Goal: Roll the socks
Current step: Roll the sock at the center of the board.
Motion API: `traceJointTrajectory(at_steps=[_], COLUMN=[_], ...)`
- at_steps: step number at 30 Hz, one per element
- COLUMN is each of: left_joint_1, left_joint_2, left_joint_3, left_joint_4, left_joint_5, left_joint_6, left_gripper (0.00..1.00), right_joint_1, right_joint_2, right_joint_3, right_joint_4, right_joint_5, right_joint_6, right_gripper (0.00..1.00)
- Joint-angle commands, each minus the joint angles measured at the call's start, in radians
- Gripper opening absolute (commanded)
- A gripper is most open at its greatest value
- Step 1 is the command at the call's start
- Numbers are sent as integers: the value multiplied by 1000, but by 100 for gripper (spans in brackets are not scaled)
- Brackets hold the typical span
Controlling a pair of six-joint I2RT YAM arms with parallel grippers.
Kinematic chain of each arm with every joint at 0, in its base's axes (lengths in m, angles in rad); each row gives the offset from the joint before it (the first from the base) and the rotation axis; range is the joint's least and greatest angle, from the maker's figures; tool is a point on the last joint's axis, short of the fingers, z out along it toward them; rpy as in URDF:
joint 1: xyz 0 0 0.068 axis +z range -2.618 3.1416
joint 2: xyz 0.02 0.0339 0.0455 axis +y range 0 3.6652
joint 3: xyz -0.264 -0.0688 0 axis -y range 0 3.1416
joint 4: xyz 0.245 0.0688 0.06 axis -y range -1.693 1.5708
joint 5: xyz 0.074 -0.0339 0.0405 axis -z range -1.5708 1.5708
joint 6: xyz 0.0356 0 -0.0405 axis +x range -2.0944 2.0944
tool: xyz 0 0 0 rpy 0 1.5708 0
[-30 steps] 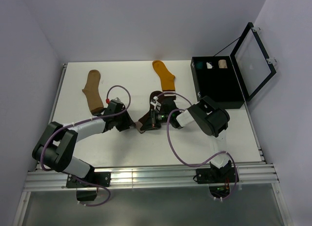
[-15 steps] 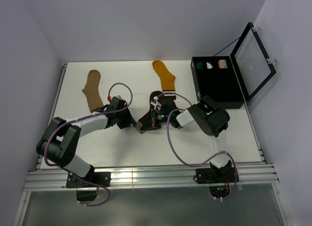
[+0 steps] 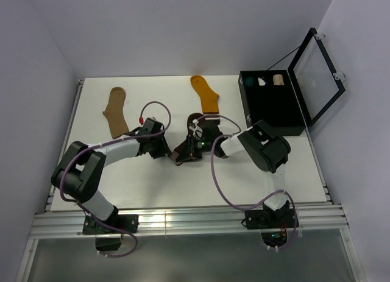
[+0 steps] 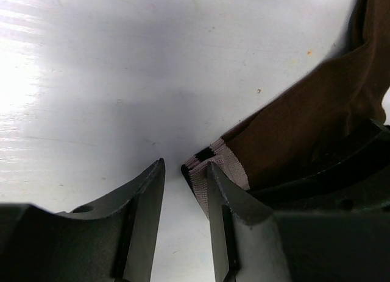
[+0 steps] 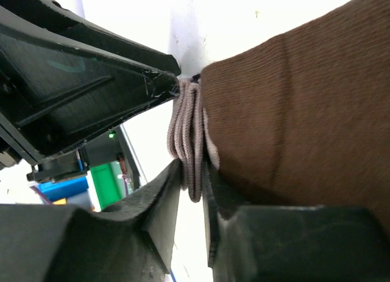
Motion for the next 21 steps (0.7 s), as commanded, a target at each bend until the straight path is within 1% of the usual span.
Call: traceJointTrajectory(at_steps=[1, 4, 5, 6, 9, 16, 17, 19, 21], left_joint_1=[-19, -25, -28, -29, -39, -52, -54, -54, -54], left_joint_2=[43, 45, 51, 54, 66, 72, 75, 79, 83], left_joint_3=[1, 11, 15, 18, 28, 37, 40, 43, 44], left_joint_4=[-84, -90, -91, -93, -101, -105, -105, -108, -110], left_joint_5=[-37, -46, -49, -50, -55, -63, -61, -60, -60], left_joint_6=[33, 34, 34, 36, 37, 40, 40, 42, 42], left_gripper=[40, 39, 39, 39, 39, 39, 39, 39, 39], right_joint_1=[1, 17, 21, 26, 46, 84, 92, 121, 155], right_joint_2=[-60, -109, -131, -139, -174, -297, -327, -366, -415], right_joint_3=[31, 61, 71, 77, 95, 109, 109, 88, 63], right_joint_4=[-162, -258, -280, -297, -354, -501, -522, -513, -512], right_joint_5=[120, 188, 206, 234, 278, 497, 575, 667, 697], right_joint_6=[-77, -131, -143, -161, -187, -295, -309, -364, -431], right_gripper=[29, 37, 39, 44, 50, 52, 52, 51, 49])
